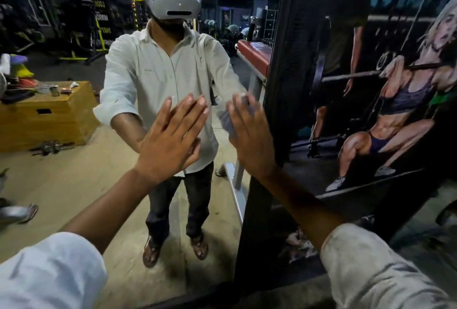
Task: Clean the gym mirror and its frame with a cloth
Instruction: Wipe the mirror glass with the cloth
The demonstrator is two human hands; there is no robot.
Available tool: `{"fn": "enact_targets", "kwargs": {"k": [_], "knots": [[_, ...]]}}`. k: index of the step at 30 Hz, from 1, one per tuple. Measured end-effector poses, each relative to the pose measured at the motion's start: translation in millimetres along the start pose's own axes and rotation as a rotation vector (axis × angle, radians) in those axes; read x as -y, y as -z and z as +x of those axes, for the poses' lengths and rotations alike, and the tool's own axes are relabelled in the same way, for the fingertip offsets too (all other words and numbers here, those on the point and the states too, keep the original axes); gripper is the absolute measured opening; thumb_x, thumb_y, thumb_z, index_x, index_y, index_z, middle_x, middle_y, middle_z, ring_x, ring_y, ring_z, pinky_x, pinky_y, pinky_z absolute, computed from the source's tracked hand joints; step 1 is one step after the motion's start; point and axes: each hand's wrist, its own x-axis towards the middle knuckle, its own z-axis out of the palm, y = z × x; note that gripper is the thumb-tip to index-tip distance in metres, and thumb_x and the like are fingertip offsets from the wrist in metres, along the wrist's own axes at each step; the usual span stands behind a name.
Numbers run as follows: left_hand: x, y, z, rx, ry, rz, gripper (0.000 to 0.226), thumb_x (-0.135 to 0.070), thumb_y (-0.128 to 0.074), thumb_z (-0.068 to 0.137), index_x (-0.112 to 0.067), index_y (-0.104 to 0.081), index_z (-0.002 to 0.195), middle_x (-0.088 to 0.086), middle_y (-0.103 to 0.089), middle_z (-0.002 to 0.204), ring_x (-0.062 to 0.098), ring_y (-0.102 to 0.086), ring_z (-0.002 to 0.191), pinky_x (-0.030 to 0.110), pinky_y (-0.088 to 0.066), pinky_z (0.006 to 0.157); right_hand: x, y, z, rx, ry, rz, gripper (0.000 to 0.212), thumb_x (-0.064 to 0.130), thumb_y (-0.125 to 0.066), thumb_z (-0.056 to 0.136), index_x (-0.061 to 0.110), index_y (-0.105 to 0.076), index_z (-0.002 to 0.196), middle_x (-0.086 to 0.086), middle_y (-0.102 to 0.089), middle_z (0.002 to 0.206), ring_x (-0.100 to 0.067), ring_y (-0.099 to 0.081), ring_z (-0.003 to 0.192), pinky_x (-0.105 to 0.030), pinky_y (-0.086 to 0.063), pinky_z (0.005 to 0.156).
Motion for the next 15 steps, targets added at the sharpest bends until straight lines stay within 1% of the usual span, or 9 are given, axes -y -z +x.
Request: {"fn": "enact_targets", "kwargs": {"k": [2,3,5,7,8,10,12,14,15], "knots": [[-3.6,-4.4,-4.7,0.007,0.018,0.008,0.077,-0.034,-0.050,0.104,-0.005,-0.019,0.169,0.015,-0.015,0.177,0.035,-0.017,0.163,0.062,-0.015,0.131,10.1,-8.6,-63.4,0.151,0.104,-0.003,0.085,0.008,-0.062,0.098,0.008,-0.013,0.167,-0.017,-0.010,0.174,-0.042,-0.009,0.161,-0.057,-0.014,0.130],[-5.0,-6.2,-6.5,0.011,0.028,0.005,0.078,-0.033,-0.051,0.103,-0.005,-0.019,0.169,0.015,-0.016,0.177,0.035,-0.017,0.163,0.063,-0.016,0.130,12.5,-10.3,-93.7,0.224,0.170,-0.012,0.092,0.007,-0.064,0.095,0.008,-0.007,0.168,-0.017,-0.004,0.175,-0.042,-0.005,0.161,-0.056,-0.015,0.130],[-7.4,-7.7,-8.6,0.018,0.043,0.006,0.079,-0.033,-0.053,0.102,-0.005,-0.020,0.168,0.016,-0.017,0.176,0.036,-0.018,0.163,0.064,-0.018,0.129,12.2,-8.1,-133.3,0.312,0.316,-0.065,0.090,0.008,-0.060,0.094,0.008,-0.009,0.168,-0.016,0.001,0.176,-0.041,-0.003,0.161,-0.053,-0.019,0.129],[-8.2,-8.1,-9.4,0.031,0.046,0.026,0.080,-0.035,-0.053,0.102,-0.005,-0.020,0.168,0.017,-0.017,0.176,0.037,-0.017,0.163,0.064,-0.018,0.129,3.9,-5.6,-133.2,0.350,0.443,-0.128,0.082,0.010,-0.054,0.097,0.009,-0.012,0.168,-0.014,-0.001,0.176,-0.039,-0.001,0.162,-0.051,-0.021,0.129],[-8.5,-8.5,-9.7,0.040,0.047,0.030,0.080,-0.035,-0.052,0.102,-0.005,-0.020,0.168,0.017,-0.016,0.176,0.037,-0.017,0.163,0.064,-0.017,0.129,-2.3,-4.7,-121.8,0.352,0.476,-0.141,0.080,0.011,-0.052,0.099,0.010,-0.012,0.168,-0.013,-0.003,0.176,-0.038,-0.002,0.162,-0.051,-0.020,0.130],[-9.5,-8.6,-9.7,0.059,0.054,0.033,0.081,-0.035,-0.052,0.102,-0.005,-0.019,0.169,0.017,-0.016,0.176,0.038,-0.016,0.163,0.064,-0.016,0.129,-14.8,0.1,-79.2,0.266,0.436,-0.182,0.076,0.011,-0.049,0.103,0.009,-0.011,0.168,-0.014,-0.002,0.175,-0.037,-0.001,0.162,-0.052,-0.013,0.131],[-11.5,-7.2,-10.1,0.077,0.070,0.033,0.081,-0.036,-0.051,0.103,-0.005,-0.017,0.169,0.017,-0.015,0.176,0.038,-0.015,0.163,0.065,-0.017,0.129,-23.6,8.7,-26.8,0.155,0.269,-0.147,0.069,0.011,-0.044,0.106,0.007,-0.013,0.168,-0.017,-0.004,0.175,-0.038,0.002,0.162,-0.053,-0.004,0.131],[-12.0,-3.8,-9.5,0.091,0.078,0.011,0.080,-0.037,-0.050,0.105,-0.006,-0.015,0.169,0.016,-0.014,0.177,0.037,-0.014,0.164,0.065,-0.020,0.128,-22.3,18.1,16.9,0.061,0.087,-0.063,0.064,0.013,-0.045,0.108,0.006,-0.020,0.166,-0.018,-0.015,0.173,-0.039,-0.008,0.161,-0.052,-0.003,0.132],[-11.5,-1.2,-9.4,0.093,0.075,-0.005,0.078,-0.036,-0.050,0.106,-0.006,-0.015,0.169,0.016,-0.014,0.177,0.037,-0.013,0.164,0.066,-0.021,0.128,-16.4,20.6,30.7,0.032,0.048,-0.037,0.064,0.013,-0.048,0.107,0.006,-0.022,0.166,-0.018,-0.019,0.173,-0.040,-0.013,0.161,-0.052,-0.005,0.132]]}}
